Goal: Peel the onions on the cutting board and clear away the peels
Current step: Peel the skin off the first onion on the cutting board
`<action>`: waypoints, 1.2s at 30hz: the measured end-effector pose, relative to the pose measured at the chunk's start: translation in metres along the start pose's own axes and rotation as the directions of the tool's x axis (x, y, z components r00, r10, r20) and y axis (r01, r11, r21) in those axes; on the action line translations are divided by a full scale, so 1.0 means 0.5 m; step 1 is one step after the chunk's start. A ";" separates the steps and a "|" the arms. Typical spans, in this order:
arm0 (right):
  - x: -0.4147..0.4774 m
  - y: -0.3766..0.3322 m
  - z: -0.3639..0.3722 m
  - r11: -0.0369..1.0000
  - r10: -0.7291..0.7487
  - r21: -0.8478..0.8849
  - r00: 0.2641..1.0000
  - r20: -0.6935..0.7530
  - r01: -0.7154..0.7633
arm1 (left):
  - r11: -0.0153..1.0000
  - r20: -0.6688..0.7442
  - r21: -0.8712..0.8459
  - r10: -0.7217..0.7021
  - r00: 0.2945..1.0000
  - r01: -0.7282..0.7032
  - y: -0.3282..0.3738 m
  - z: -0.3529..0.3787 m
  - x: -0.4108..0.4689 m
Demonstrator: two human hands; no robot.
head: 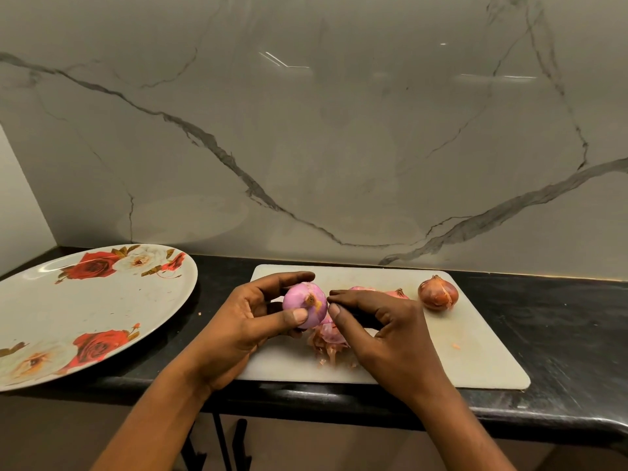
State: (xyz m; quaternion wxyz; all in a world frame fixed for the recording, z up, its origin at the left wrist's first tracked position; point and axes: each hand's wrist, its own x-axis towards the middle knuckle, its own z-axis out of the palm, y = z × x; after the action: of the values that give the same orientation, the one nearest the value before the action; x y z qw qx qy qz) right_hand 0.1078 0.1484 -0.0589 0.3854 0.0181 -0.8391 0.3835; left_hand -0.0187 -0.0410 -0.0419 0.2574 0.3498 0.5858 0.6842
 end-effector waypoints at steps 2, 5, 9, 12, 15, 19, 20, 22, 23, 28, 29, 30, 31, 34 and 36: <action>0.000 -0.002 0.001 0.999 -0.020 0.036 1.000 0.011 0.019 | 1.000 0.028 0.010 -0.006 1.000 0.005 -0.001 0.001 0.001; 0.000 0.002 0.000 0.997 -0.030 0.065 0.999 0.019 0.029 | 1.000 0.064 0.026 -0.011 0.998 0.009 -0.003 -0.001 0.001; -0.001 0.008 -0.001 0.996 -0.058 0.075 0.998 0.032 0.056 | 0.999 0.088 0.038 -0.008 0.996 0.004 -0.007 -0.004 0.002; -0.003 0.011 -0.002 0.997 -0.067 0.048 0.997 0.029 0.066 | 0.998 0.103 0.065 -0.002 0.995 -0.005 -0.009 -0.005 0.003; -0.003 0.009 -0.001 0.996 -0.091 -0.016 0.996 0.013 0.091 | 0.996 0.093 0.093 -0.008 0.996 -0.001 -0.009 -0.004 0.003; -0.003 0.007 0.001 0.991 -0.114 -0.069 0.993 -0.014 0.113 | 0.996 0.084 0.093 -0.012 0.996 0.004 -0.006 -0.001 0.003; -0.002 0.007 0.001 0.993 -0.110 -0.055 0.994 -0.025 0.109 | 0.997 0.083 0.074 -0.011 0.996 0.005 -0.006 -0.002 0.002; -0.003 0.006 0.001 0.995 -0.094 -0.024 0.995 -0.044 0.093 | 0.999 0.078 0.034 -0.006 0.997 0.003 -0.005 -0.004 0.001; -0.003 0.006 0.001 0.996 -0.085 -0.012 0.995 -0.048 0.084 | 1.000 0.075 0.024 -0.004 0.997 0.002 -0.006 -0.004 0.001; -0.003 0.002 0.002 0.994 -0.099 0.048 0.995 -0.013 0.099 | 0.999 0.076 0.035 0.003 0.997 -0.006 -0.008 -0.003 0.003; -0.002 0.002 0.003 0.992 -0.110 0.058 0.994 0.000 0.109 | 0.999 0.082 0.037 0.008 0.997 -0.011 -0.009 -0.002 0.002; 0.000 0.004 0.003 0.991 -0.120 0.064 0.993 0.009 0.119 | 0.999 0.084 0.037 0.012 0.996 -0.015 -0.009 -0.003 0.002; 0.000 0.005 0.003 0.990 -0.128 0.067 0.992 0.014 0.126 | 0.999 0.087 0.038 0.015 0.996 -0.019 -0.010 -0.004 0.002; 0.001 0.010 0.001 0.990 -0.132 0.061 0.991 0.013 0.131 | 0.999 0.112 0.033 0.020 0.993 -0.024 -0.010 -0.008 0.003; 0.002 0.013 0.000 0.991 -0.131 0.018 0.991 0.005 0.131 | 0.999 0.117 0.025 0.021 0.993 -0.024 -0.012 -0.009 0.004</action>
State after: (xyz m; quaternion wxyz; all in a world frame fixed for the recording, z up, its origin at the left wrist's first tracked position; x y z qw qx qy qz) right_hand 0.1050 0.1531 -0.0624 0.4068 0.0777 -0.8338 0.3650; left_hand -0.0238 -0.0410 -0.0476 0.2790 0.3992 0.5746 0.6578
